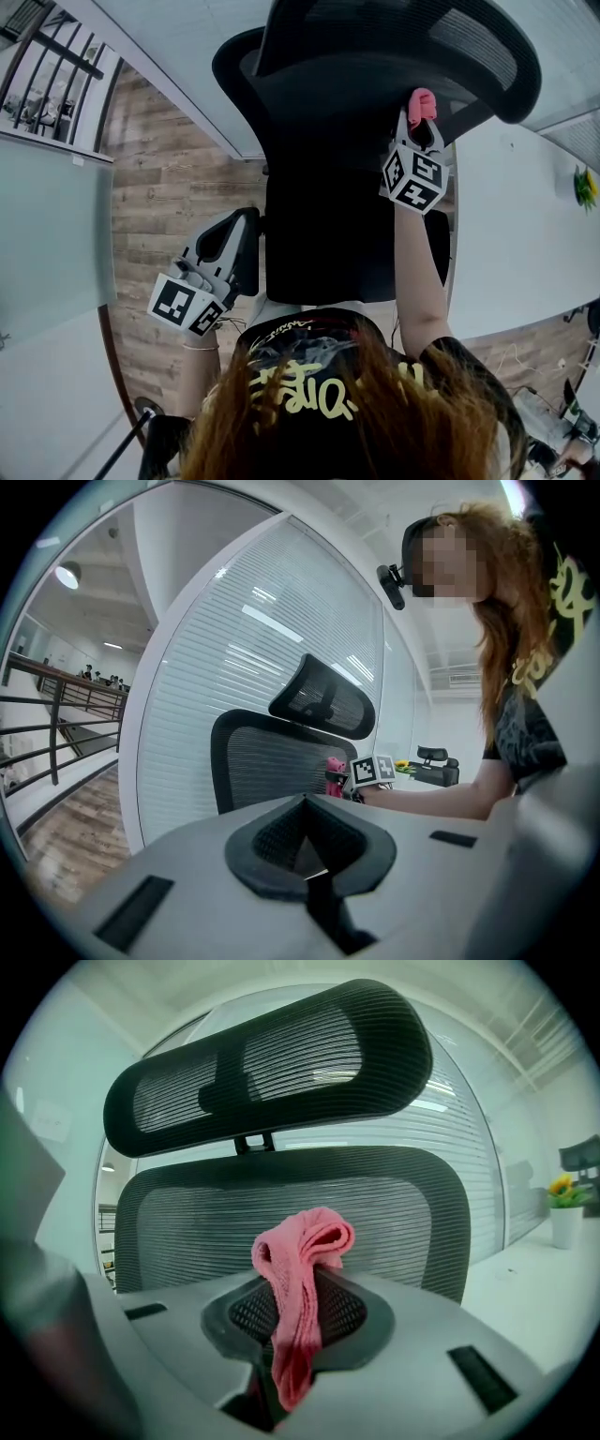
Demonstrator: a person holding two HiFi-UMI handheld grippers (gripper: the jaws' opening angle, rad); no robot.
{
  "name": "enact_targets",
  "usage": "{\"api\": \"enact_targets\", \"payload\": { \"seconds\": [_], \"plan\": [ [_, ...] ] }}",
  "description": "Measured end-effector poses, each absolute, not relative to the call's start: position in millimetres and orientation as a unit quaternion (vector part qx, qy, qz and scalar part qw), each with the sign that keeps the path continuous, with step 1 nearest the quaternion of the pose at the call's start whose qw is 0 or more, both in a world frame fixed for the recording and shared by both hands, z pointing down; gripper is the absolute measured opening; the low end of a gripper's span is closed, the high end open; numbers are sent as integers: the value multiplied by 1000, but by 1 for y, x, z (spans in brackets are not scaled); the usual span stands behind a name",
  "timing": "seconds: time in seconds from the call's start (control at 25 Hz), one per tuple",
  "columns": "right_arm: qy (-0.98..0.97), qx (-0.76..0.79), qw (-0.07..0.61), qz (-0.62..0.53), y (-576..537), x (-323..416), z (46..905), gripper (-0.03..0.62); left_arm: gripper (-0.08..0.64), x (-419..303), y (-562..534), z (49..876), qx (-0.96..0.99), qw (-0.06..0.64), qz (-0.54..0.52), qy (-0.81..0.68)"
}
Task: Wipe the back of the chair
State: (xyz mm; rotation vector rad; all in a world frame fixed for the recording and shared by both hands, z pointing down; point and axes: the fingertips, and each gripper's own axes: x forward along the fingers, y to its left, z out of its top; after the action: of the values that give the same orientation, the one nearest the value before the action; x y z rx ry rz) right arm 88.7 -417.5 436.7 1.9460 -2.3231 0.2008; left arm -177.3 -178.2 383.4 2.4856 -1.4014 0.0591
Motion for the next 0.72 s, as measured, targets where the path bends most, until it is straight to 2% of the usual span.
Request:
{"api": "enact_targets", "payload": {
  "seconds": [0.72],
  "plan": [
    [-786, 612, 43, 72, -409, 14, 434, 66, -8, -206, -185, 392, 862, 153, 15, -484]
  ]
}}
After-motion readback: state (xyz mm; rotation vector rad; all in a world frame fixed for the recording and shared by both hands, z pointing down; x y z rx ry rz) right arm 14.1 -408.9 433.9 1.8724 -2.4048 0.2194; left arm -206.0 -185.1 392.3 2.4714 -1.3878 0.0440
